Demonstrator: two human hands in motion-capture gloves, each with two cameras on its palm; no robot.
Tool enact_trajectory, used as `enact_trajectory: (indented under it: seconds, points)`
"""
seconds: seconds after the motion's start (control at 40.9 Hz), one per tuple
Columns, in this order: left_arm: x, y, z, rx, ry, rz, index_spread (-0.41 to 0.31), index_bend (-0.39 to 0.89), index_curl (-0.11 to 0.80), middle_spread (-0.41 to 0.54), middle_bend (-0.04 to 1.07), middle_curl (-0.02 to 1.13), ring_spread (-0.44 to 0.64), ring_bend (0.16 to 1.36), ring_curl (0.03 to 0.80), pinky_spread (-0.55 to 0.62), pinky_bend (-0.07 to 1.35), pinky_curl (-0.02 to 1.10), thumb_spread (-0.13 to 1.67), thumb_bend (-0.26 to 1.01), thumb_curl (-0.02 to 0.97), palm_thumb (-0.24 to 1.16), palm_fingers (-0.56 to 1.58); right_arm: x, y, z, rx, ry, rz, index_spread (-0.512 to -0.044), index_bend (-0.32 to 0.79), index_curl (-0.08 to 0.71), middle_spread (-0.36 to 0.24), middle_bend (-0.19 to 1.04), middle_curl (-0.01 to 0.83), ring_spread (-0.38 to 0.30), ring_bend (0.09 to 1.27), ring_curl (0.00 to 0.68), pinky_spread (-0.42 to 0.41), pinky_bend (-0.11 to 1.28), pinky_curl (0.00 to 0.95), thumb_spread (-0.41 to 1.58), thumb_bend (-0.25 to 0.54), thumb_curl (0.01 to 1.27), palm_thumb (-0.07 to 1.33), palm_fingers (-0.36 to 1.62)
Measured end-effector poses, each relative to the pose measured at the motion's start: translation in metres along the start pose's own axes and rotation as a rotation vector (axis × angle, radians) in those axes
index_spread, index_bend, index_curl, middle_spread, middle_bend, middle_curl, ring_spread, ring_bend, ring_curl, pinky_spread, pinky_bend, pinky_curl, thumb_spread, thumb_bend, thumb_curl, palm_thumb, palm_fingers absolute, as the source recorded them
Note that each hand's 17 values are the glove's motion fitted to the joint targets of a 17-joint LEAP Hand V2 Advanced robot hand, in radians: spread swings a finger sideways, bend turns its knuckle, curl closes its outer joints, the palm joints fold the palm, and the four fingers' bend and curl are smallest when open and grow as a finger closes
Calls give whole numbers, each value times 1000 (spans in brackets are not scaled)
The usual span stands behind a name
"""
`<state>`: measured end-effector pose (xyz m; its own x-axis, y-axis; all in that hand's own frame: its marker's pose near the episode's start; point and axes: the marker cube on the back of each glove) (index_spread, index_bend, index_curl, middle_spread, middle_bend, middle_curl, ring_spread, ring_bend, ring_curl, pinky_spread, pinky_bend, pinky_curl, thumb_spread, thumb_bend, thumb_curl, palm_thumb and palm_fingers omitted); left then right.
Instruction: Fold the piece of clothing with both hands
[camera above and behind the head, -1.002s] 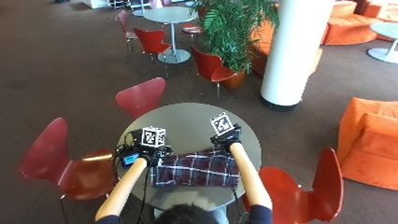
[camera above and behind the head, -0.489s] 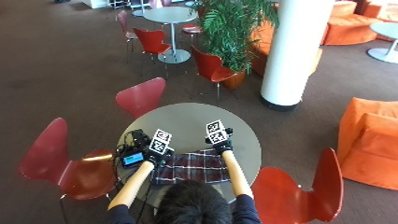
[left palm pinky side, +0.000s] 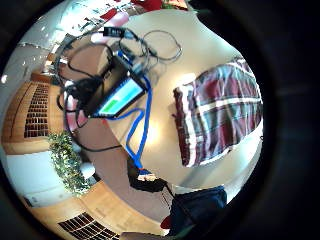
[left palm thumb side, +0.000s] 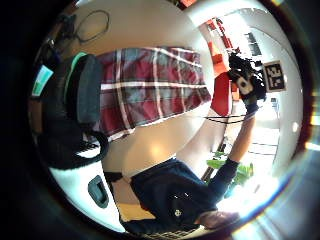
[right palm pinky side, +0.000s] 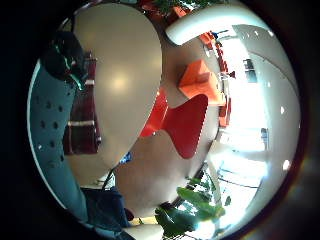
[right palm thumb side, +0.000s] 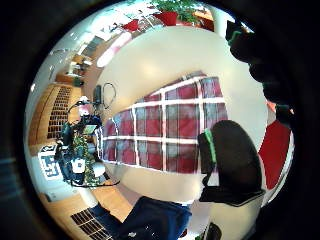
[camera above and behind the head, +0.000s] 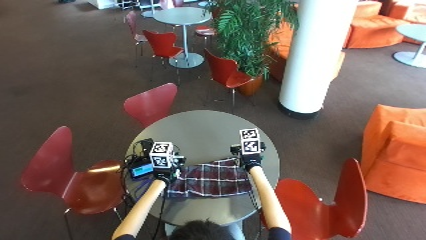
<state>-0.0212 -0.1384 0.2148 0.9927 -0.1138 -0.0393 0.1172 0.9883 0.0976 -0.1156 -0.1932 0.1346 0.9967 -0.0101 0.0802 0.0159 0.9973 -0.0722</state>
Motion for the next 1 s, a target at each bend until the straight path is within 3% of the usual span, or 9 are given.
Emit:
enact_trajectory:
  seconds: [0.073, 0.196, 0.391, 0.587, 0.685, 0.733, 0.831, 0.905, 1.002]
  points:
    - [8, 31, 9, -94, 34, -34, -23, 155, 255, 168, 143, 342, 191, 627, 402, 230, 462, 375, 1487, -27, 235, 509, 83, -1, 23, 5, -87, -67, 20, -317, 32, 201, -237, 166, 426, -217, 541, 422, -212, 662, 392, 1216, -17, 475, 742, 873]
    - [17, 62, 32, -237, 94, -106, -17, 199, 287, 178, 151, 326, 264, 599, 383, 296, 423, 360, 1535, -17, 212, 442, 45, -7, 34, 30, -145, -188, 128, -314, 5, 164, -152, 148, 401, -179, 591, 424, -206, 735, 402, 1223, -38, 440, 655, 900]
    - [9, 66, 71, -351, 18, -208, -2, 232, 331, 189, 173, 309, 381, 503, 335, 388, 347, 328, 1564, -36, 156, 254, -55, -28, 28, 86, -216, -14, 225, -241, -14, 107, -65, 175, 394, -139, 631, 432, -208, 817, 420, 1192, -61, 388, 505, 837]
    - [8, 62, 75, -372, 73, -227, 12, 234, 356, 208, 151, 289, 444, 432, 297, 430, 283, 306, 1565, -17, 135, 158, -67, -38, 27, 92, -271, 15, 284, -189, -7, 68, -22, 205, 403, -119, 638, 423, -180, 818, 407, 1165, -39, 351, 399, 787]
    - [6, 70, 77, -425, 77, -261, 16, 218, 362, 220, 150, 279, 463, 414, 285, 442, 262, 301, 1565, -10, 132, 132, -73, -36, 9, 90, -162, -44, 321, -166, -29, 44, -29, 249, 416, -140, 666, 421, -193, 819, 398, 1152, -20, 348, 415, 844]
    - [6, 71, 78, -430, 79, -265, 17, 209, 363, 223, 150, 275, 472, 399, 279, 447, 253, 300, 1566, -8, 131, 123, -84, -37, 2, 89, -120, -83, 322, -148, -29, 34, -53, 289, 428, -160, 667, 415, -219, 824, 391, 1132, 11, 361, 487, 904]
    - [7, 69, 78, -402, 94, -252, 18, 200, 369, 227, 147, 264, 481, 382, 271, 454, 225, 293, 1567, -7, 129, 105, -82, -45, -1, 89, -111, -198, 294, -137, -9, 28, -91, 330, 446, -196, 685, 418, -266, 815, 381, 1102, 25, 373, 572, 991]
    - [7, 72, 77, -434, 85, -259, 19, 193, 373, 229, 147, 258, 487, 371, 267, 457, 212, 292, 1565, -6, 128, 94, -78, -47, -4, 90, -96, -280, 282, -188, 122, 77, -155, 396, 475, -228, 749, 440, -323, 713, 357, 1063, 92, 407, 742, 1233]
    - [10, 71, 75, -430, 113, -243, 20, 184, 373, 231, 148, 250, 494, 358, 260, 461, 202, 293, 1565, -4, 129, 84, -75, -37, -3, 92, -109, -318, 316, -225, 142, 121, -188, 436, 497, -240, 768, 457, -353, 672, 358, 1019, 113, 425, 847, 1280]
